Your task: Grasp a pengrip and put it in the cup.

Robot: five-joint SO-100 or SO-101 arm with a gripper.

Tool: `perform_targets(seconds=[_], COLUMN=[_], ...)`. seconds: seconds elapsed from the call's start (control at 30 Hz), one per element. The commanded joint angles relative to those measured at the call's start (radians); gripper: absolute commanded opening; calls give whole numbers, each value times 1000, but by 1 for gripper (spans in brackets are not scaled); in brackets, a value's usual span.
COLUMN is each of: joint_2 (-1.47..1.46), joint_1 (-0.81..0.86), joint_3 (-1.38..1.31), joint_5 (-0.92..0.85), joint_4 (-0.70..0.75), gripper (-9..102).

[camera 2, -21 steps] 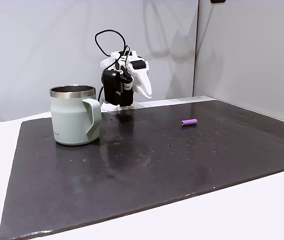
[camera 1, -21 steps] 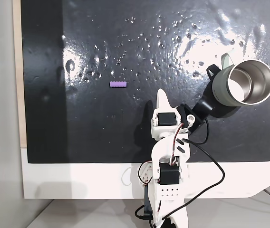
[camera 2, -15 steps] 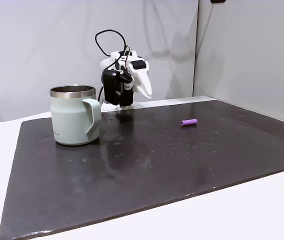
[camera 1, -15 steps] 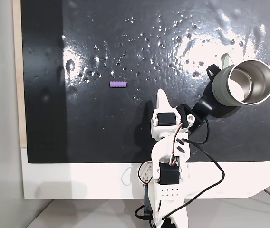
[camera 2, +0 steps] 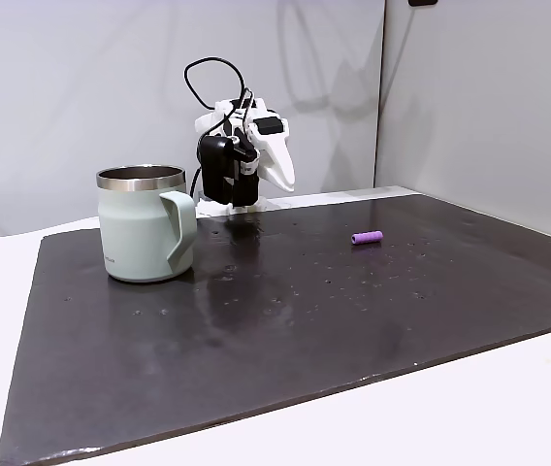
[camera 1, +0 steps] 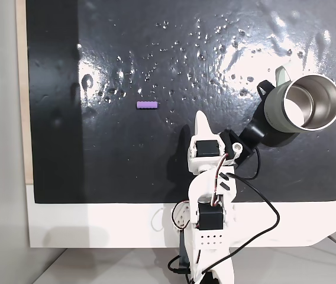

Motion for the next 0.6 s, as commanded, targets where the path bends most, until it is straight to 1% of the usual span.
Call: perform_targets(seconds=[0.0, 0.1, 0.2, 0.3, 0.47, 0.57], joint_2=[14, -14, -179, -371, -491, -574], joint_1=[-57, -104, -114, -126, -238, -301], joint_3=[-78, -172, -333, -549, -781, -882], joint_5=[34, 48, 71, 130, 189, 265], joint_4=[69, 118, 147, 230, 368, 459], gripper=[0, 0, 0, 0, 0, 4])
